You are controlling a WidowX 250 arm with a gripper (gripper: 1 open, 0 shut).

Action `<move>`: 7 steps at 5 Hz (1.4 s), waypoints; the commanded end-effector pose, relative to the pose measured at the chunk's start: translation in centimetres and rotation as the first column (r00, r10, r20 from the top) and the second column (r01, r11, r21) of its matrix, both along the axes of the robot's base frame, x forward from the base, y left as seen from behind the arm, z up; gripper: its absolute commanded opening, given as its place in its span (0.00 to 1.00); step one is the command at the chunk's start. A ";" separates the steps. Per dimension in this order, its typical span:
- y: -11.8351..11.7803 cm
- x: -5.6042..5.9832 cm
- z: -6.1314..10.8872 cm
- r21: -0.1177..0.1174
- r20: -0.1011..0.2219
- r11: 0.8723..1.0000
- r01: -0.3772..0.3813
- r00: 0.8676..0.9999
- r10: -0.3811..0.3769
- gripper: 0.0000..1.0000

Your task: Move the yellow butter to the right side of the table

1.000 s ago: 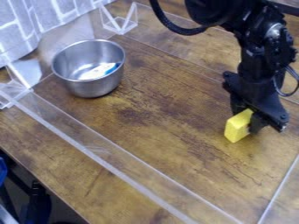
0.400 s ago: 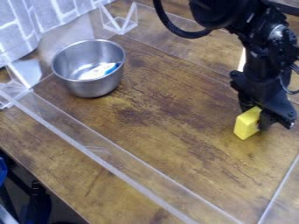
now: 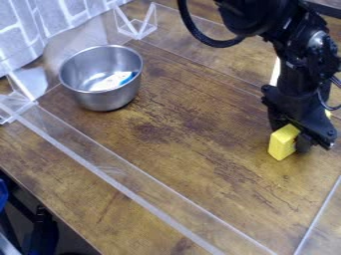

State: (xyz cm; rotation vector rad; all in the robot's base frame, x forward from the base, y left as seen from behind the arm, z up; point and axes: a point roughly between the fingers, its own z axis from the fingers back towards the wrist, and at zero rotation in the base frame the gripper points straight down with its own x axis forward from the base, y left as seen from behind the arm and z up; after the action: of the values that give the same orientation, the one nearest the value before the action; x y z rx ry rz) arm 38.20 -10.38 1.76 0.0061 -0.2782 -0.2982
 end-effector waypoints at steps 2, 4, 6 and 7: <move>-0.3 -1.3 -0.6 0.015 -0.066 1.000 0.015 0.998 -0.014 1.00; 0.2 -1.7 0.5 0.022 -0.085 1.000 0.000 0.996 0.001 1.00; 0.5 -2.0 1.2 0.023 -0.102 1.000 -0.012 0.995 0.015 1.00; 0.7 -2.2 1.8 0.026 -0.109 0.999 -0.019 0.994 0.022 1.00</move>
State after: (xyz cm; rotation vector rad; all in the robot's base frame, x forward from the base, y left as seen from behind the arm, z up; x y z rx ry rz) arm 35.84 -9.73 2.12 0.0213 -0.1358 -0.2830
